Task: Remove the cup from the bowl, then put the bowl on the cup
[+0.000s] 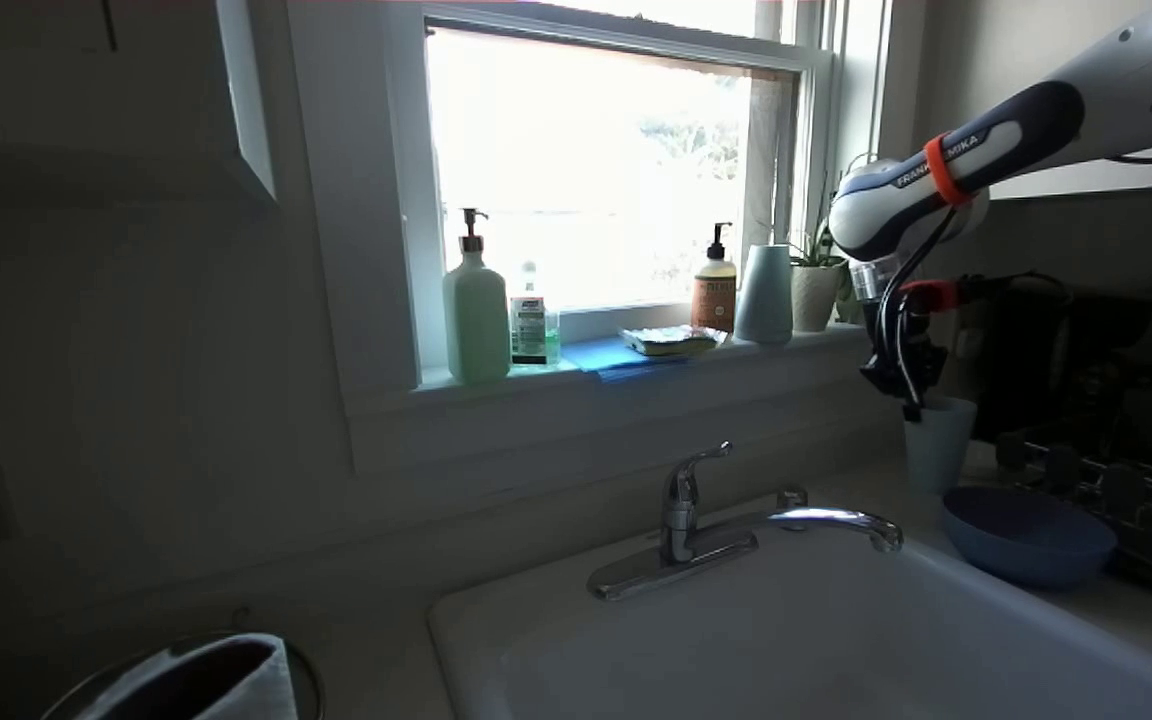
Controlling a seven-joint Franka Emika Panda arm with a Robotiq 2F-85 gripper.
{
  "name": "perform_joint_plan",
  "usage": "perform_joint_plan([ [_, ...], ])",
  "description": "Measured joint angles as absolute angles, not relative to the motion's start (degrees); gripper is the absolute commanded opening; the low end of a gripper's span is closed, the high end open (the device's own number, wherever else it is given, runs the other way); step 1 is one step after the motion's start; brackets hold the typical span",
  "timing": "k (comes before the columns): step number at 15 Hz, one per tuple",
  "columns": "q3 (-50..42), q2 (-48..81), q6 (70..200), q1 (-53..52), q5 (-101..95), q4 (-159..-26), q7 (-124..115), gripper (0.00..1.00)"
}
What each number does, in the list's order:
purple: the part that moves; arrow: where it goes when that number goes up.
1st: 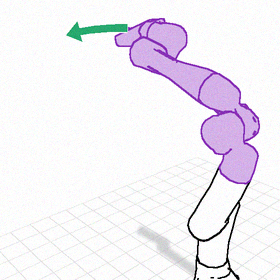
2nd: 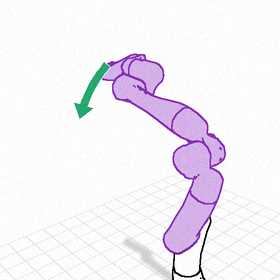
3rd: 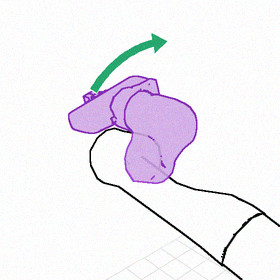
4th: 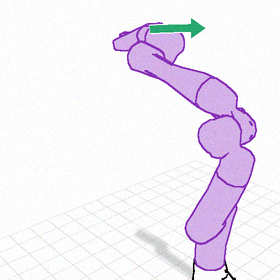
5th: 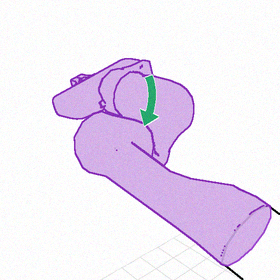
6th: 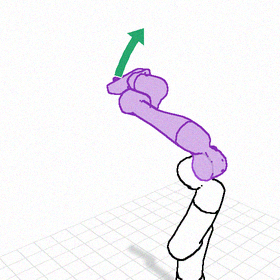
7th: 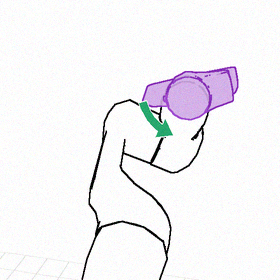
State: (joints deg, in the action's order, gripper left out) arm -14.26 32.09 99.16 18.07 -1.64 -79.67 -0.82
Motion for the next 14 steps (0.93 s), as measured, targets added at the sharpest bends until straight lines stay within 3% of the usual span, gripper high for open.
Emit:
perform_joint_plan([
  [13, -13.63, 35.76, 103.38, 20.04, 3.17, -79.67, -1.04, 0.01],
  [14, -13.61, 35.89, 103.91, 20.05, 3.35, -79.67, -1.07, 0.20],
])
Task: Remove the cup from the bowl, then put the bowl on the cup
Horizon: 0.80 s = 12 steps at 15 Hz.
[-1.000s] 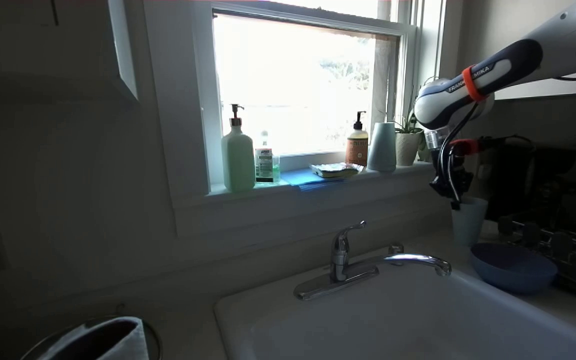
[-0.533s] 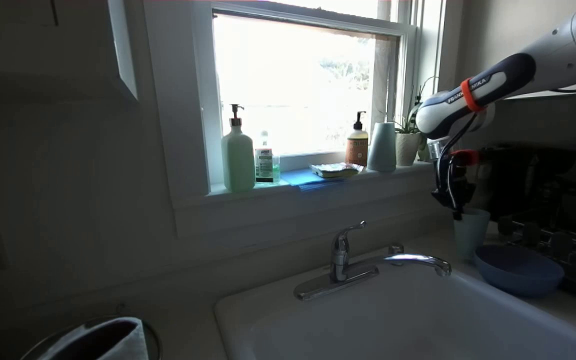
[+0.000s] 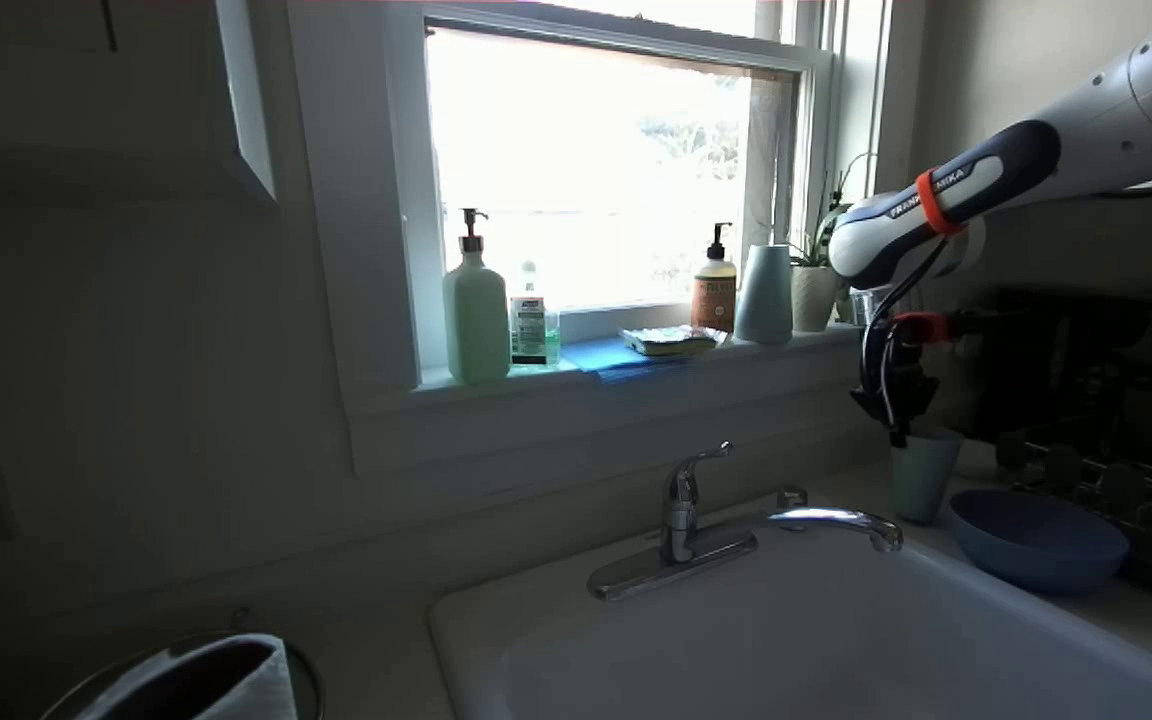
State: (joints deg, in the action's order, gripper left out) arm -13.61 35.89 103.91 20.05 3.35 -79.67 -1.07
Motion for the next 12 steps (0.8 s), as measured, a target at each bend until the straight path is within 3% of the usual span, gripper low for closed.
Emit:
perform_joint_plan([
  [1, -13.57, 36.01, 104.27, 20.05, 3.48, -79.67, -1.08, 0.31],
  [8, -13.21, 36.17, 105.27, 20.04, 3.85, -79.67, -1.90, 0.79],
  [11, -12.78, 35.65, 105.21, 19.97, 4.75, -79.67, -3.08, 0.99],
  [12, -12.60, 35.24, 104.82, 19.90, 5.12, -79.67, -3.67, 0.99],
])
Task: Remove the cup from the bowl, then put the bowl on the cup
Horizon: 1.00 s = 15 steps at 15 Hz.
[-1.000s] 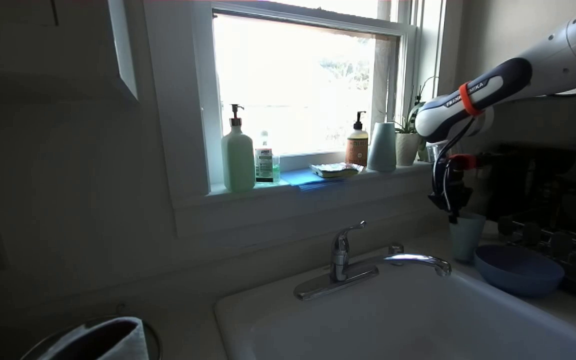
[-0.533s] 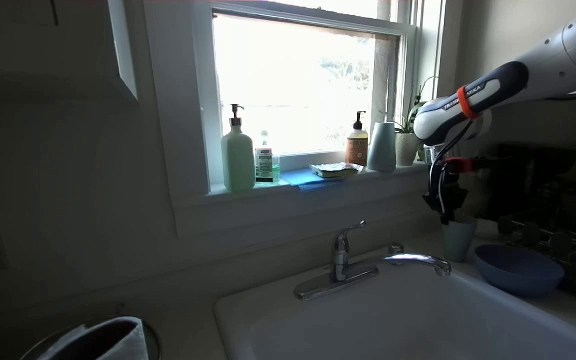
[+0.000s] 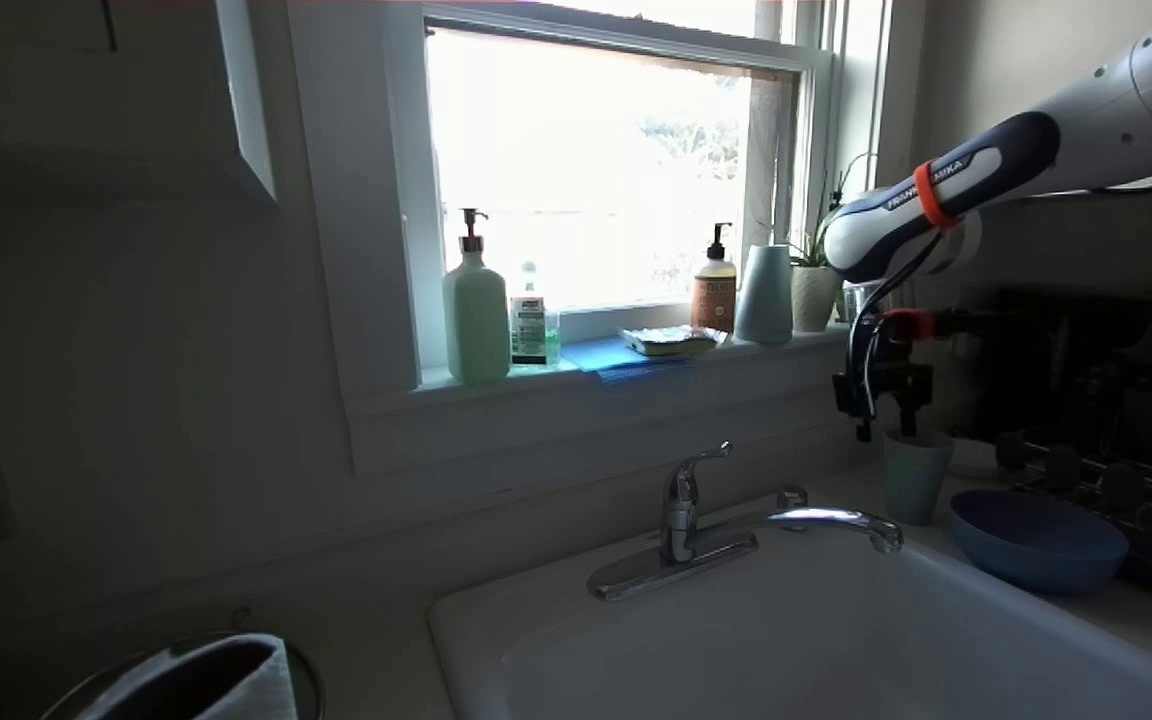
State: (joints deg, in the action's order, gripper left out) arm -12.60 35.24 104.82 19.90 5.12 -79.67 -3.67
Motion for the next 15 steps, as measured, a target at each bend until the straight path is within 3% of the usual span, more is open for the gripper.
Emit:
perform_joint_plan([
  [15, -14.22, 28.08, 87.11, 20.82, 5.28, -81.08, -6.08, 1.00],
])
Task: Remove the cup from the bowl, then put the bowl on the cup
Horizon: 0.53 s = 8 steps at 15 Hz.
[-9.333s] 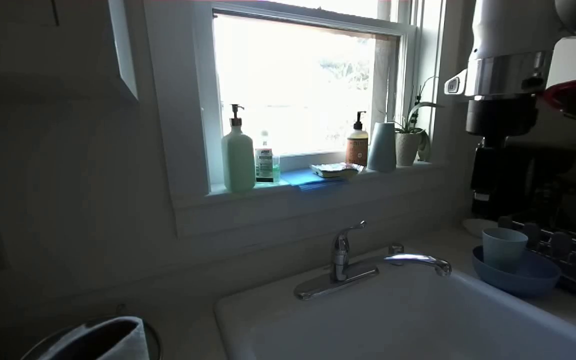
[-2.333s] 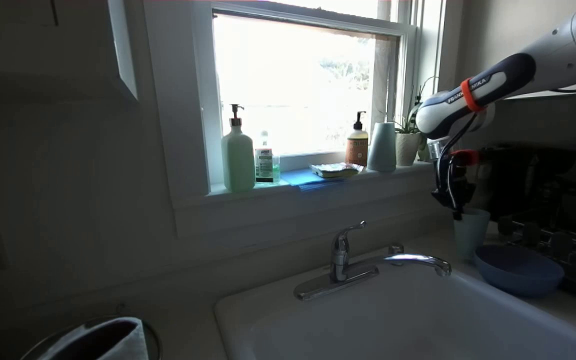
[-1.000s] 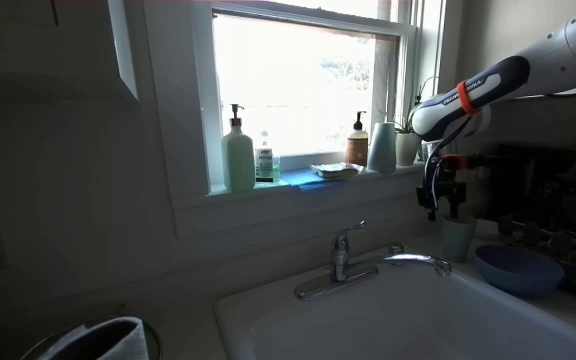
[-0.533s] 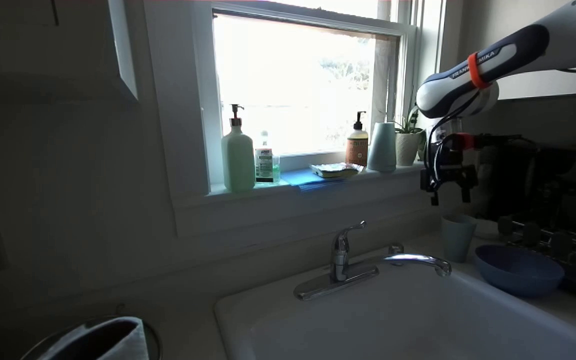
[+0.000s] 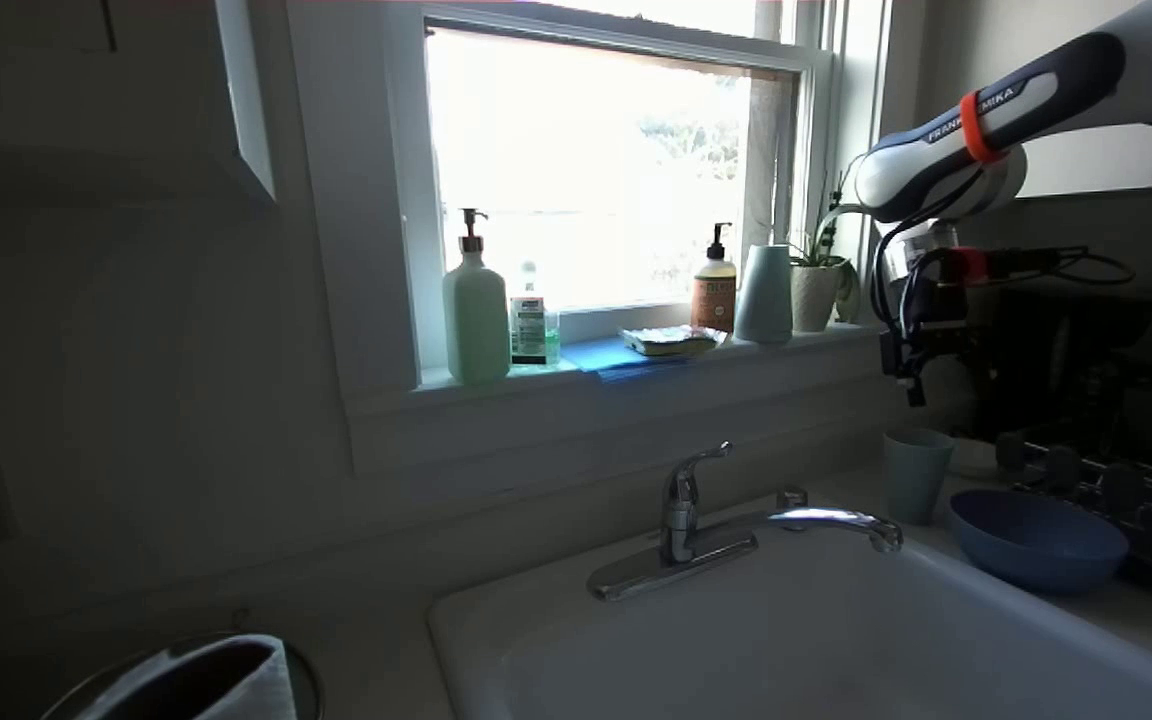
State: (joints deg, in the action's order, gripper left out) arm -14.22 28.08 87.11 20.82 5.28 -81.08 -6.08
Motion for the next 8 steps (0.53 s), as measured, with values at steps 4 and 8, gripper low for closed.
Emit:
perform_joint_plan([
  [4, -14.22, 28.12, 87.11, 21.35, 5.28, -81.08, -5.66, 1.00],
  [8, -14.22, 28.09, 86.80, 20.96, 3.41, -82.04, -5.14, 1.00],
])
